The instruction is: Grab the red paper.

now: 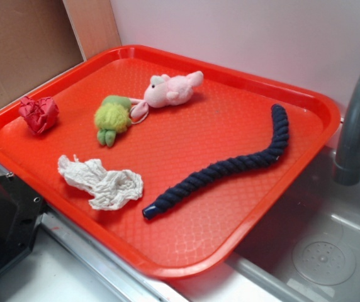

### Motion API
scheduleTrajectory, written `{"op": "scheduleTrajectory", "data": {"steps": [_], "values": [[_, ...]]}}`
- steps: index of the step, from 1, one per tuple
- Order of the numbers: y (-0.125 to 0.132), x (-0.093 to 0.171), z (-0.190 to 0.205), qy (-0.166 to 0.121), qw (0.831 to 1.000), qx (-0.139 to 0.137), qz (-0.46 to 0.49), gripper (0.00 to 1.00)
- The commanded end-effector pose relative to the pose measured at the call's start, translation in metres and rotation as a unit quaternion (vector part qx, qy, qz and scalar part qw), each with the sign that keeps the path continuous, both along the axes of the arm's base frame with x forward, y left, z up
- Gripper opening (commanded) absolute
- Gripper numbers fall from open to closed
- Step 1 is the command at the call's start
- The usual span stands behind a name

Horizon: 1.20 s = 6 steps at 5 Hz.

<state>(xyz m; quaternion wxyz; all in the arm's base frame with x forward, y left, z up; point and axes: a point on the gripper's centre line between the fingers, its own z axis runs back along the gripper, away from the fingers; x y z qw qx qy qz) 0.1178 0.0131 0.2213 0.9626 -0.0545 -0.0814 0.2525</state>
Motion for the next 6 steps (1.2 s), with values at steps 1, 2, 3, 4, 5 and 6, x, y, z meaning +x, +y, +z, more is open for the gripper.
{"op": "scheduleTrajectory", "data": {"steps": [1,2,3,4,5,6], "values": [[0.040,0.000,-0.030,-0.028,0.968,-0.011,0.249,1.00],[0.057,0.010,-0.056,-0.051,0.949,0.020,0.311,1.00],[0.067,0.019,-0.080,-0.061,0.939,0.040,0.337,1.00],[0.081,0.031,-0.113,-0.062,0.934,0.056,0.348,1.00],[0.086,0.035,-0.134,-0.066,0.932,0.082,0.348,1.00],[0.090,0.037,-0.152,-0.060,0.928,0.109,0.351,1.00]]}}
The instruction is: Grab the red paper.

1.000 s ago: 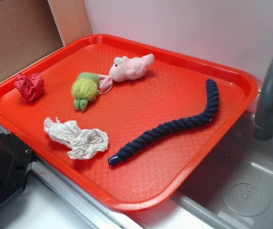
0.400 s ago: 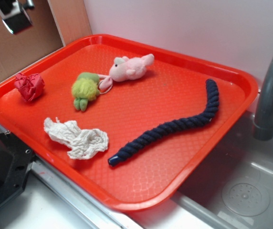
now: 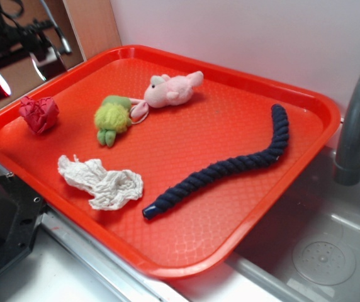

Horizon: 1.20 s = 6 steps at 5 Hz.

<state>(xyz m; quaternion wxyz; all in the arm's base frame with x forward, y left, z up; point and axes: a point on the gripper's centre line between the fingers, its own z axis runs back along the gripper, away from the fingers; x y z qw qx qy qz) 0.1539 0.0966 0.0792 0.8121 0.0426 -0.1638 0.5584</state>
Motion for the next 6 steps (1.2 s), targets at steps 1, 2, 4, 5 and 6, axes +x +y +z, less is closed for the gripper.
{"op": "scheduleTrajectory", "data": {"steps": [1,2,4,5,6], "values": [[0.012,-0.004,-0.023,0.006,0.999,0.050,0.020,1.00],[0.025,0.000,-0.037,0.024,0.996,0.076,0.035,1.00],[0.038,0.016,-0.052,0.021,0.994,0.104,0.038,1.00],[0.037,0.019,-0.055,0.018,0.994,0.102,0.030,0.62],[0.032,0.014,-0.048,0.011,0.996,0.086,0.036,0.00]]}}
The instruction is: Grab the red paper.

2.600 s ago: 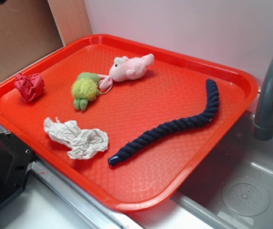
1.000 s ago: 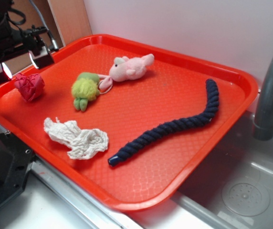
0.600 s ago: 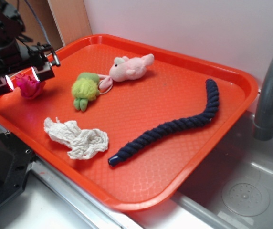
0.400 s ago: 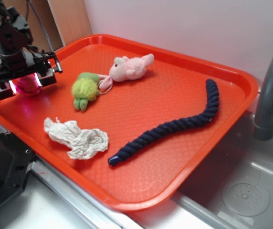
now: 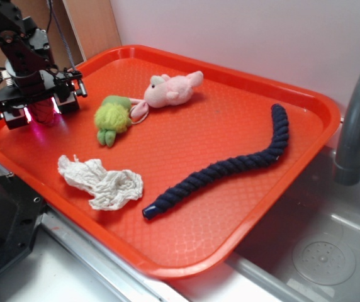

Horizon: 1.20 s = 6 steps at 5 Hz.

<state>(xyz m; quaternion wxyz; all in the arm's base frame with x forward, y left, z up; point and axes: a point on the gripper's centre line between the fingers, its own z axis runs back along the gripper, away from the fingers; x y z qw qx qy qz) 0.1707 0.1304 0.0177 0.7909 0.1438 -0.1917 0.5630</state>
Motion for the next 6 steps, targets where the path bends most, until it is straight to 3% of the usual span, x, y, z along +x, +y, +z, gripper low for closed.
{"op": "scheduleTrajectory", "data": {"steps": [1,2,3,4,5,6], "values": [[-0.013,0.001,0.036,-0.004,0.998,-0.063,-0.027,0.00],[-0.037,0.013,0.069,0.042,0.980,-0.126,-0.145,0.00],[-0.074,0.016,0.111,0.054,0.945,-0.181,-0.268,0.00],[-0.099,0.013,0.143,0.073,0.907,-0.183,-0.372,0.00],[-0.118,0.007,0.170,0.065,0.888,-0.185,-0.416,0.00],[-0.131,-0.002,0.189,0.063,0.869,-0.164,-0.463,0.00]]}}
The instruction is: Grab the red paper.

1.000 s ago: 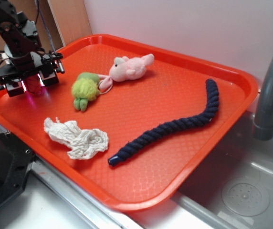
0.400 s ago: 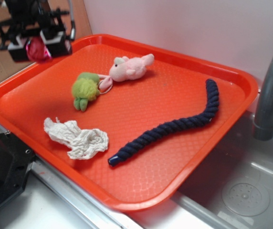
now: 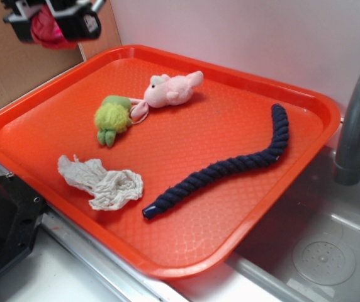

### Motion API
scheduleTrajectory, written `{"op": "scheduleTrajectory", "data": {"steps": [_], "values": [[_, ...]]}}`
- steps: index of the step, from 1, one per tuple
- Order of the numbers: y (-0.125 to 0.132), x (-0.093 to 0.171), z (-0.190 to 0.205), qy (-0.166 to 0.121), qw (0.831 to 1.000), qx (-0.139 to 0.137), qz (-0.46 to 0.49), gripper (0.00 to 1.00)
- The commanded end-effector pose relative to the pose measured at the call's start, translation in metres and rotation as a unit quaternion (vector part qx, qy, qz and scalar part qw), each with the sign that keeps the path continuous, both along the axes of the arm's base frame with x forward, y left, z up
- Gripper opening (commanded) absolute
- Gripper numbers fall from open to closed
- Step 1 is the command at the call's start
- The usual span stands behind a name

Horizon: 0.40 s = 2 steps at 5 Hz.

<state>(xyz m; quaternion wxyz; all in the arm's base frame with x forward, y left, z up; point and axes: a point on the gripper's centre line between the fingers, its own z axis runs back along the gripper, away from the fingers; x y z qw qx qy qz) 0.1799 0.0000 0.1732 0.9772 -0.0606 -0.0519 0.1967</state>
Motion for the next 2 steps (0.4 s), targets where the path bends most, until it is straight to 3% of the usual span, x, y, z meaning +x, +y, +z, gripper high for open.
{"op": "scheduleTrajectory", "data": {"steps": [1,2], "values": [[0.000,-0.020,0.036,-0.037,0.999,0.006,-0.028,0.00],[0.015,-0.019,0.035,0.001,0.999,-0.032,0.032,0.00]]}}
